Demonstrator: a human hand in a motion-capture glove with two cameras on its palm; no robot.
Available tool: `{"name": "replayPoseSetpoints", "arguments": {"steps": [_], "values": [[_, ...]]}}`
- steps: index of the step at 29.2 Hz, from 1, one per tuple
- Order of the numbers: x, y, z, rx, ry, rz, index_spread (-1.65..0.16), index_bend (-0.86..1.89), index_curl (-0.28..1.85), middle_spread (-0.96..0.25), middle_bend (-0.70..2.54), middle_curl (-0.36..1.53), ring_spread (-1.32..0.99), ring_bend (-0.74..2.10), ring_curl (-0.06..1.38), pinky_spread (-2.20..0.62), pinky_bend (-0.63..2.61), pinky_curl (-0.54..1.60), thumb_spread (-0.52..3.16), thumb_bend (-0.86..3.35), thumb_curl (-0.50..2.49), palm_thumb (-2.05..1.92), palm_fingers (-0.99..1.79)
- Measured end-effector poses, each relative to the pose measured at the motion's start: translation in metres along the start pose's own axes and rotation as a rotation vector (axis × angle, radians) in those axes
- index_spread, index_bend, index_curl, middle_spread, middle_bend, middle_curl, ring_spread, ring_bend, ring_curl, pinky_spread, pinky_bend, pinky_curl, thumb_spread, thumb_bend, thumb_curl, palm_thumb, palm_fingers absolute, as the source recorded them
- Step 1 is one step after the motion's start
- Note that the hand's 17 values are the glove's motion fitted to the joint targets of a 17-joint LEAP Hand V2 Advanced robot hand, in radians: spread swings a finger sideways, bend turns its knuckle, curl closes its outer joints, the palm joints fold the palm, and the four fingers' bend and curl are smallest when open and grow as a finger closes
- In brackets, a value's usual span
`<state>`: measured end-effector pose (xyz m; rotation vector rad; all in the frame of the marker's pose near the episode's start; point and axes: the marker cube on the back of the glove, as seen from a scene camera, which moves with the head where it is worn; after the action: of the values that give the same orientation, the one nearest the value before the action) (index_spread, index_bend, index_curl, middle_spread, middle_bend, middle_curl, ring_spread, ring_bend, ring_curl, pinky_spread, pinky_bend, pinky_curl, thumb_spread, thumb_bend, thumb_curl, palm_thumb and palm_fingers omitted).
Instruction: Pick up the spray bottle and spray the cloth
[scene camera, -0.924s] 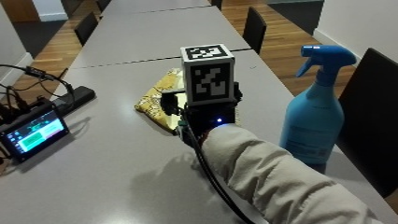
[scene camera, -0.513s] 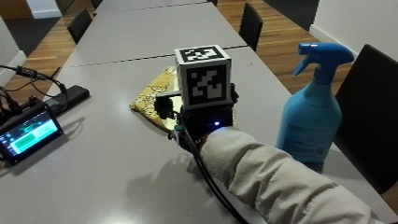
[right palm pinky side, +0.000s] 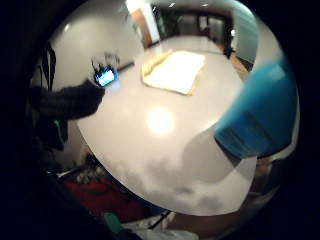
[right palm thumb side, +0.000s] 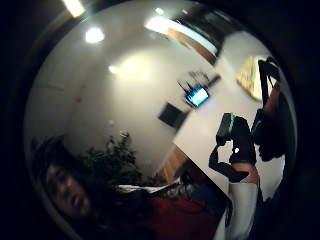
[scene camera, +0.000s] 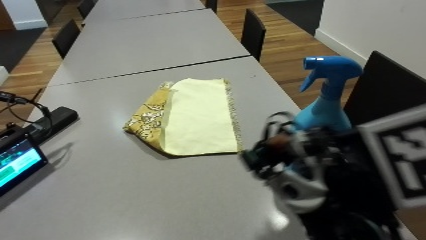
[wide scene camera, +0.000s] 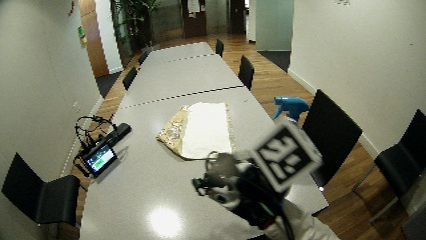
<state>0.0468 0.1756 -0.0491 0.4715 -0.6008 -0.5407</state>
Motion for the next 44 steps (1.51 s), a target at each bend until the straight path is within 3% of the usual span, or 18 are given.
{"name": "replayPoseSetpoints", "arguments": {"steps": [3,6,8,11,13,16,18,20,27,32,36,44], "values": [[0.054,0.032,-0.038,0.277,0.145,0.051,-0.2,0.39,0.41,-0.05,0.74,0.41,-0.11,0.71,0.41,-0.2,0.67,0.4,0.75,0.27,0.42,0.83,1.14],[0.101,0.053,-0.064,0.597,-0.033,0.277,-0.23,0.37,0.42,-0.08,0.64,0.4,-0.13,0.62,0.4,-0.22,0.59,0.4,0.69,0.24,0.44,0.87,0.94],[0.126,0.05,-0.069,0.687,-0.187,0.405,-0.25,0.35,0.43,-0.08,0.62,0.4,-0.13,0.58,0.4,-0.2,0.5,0.38,0.71,0.2,0.44,0.85,0.81],[0.15,0.033,-0.063,0.587,-0.286,0.496,-0.25,0.48,0.49,-0.07,0.63,0.42,-0.12,0.45,0.4,-0.09,0.22,0.34,0.77,0.16,0.44,0.82,0.49],[0.158,0.022,-0.055,0.493,-0.303,0.484,-0.25,0.44,0.47,-0.06,0.64,0.42,-0.11,0.44,0.4,-0.03,0.15,0.32,0.79,0.13,0.45,0.81,0.44],[0.168,0.018,-0.046,0.428,-0.29,0.434,-0.25,0.27,0.4,-0.05,0.64,0.41,-0.1,0.48,0.36,0.0,0.22,0.28,0.81,0.11,0.46,0.83,0.71],[0.168,0.021,-0.043,0.441,-0.28,0.432,-0.24,0.25,0.38,-0.05,0.57,0.39,-0.1,0.5,0.33,-0.07,0.31,0.28,0.76,0.12,0.48,0.89,0.98],[0.165,0.024,-0.043,0.481,-0.265,0.447,-0.24,0.24,0.37,-0.05,0.49,0.38,-0.11,0.47,0.32,-0.1,0.38,0.29,0.71,0.12,0.5,0.93,1.09],[0.162,0.028,-0.05,0.58,-0.207,0.454,-0.24,0.3,0.45,-0.04,0.46,0.41,-0.11,0.43,0.38,-0.14,0.4,0.37,0.59,0.06,0.55,0.98,1.16],[0.171,0.021,-0.054,0.545,-0.179,0.434,-0.23,0.31,0.47,-0.04,0.46,0.42,-0.1,0.42,0.4,-0.14,0.38,0.39,0.54,0.03,0.58,1.0,1.18],[0.178,0.006,-0.057,0.421,0.019,0.427,-0.22,0.31,0.49,-0.03,0.46,0.43,-0.1,0.41,0.41,-0.14,0.36,0.4,0.52,0.01,0.6,1.02,1.19],[0.191,-0.077,-0.053,0.005,0.767,0.306,-0.22,0.32,0.51,-0.03,0.45,0.45,-0.09,0.39,0.43,-0.14,0.35,0.42,0.49,-0.02,0.64,1.04,1.2]]}}
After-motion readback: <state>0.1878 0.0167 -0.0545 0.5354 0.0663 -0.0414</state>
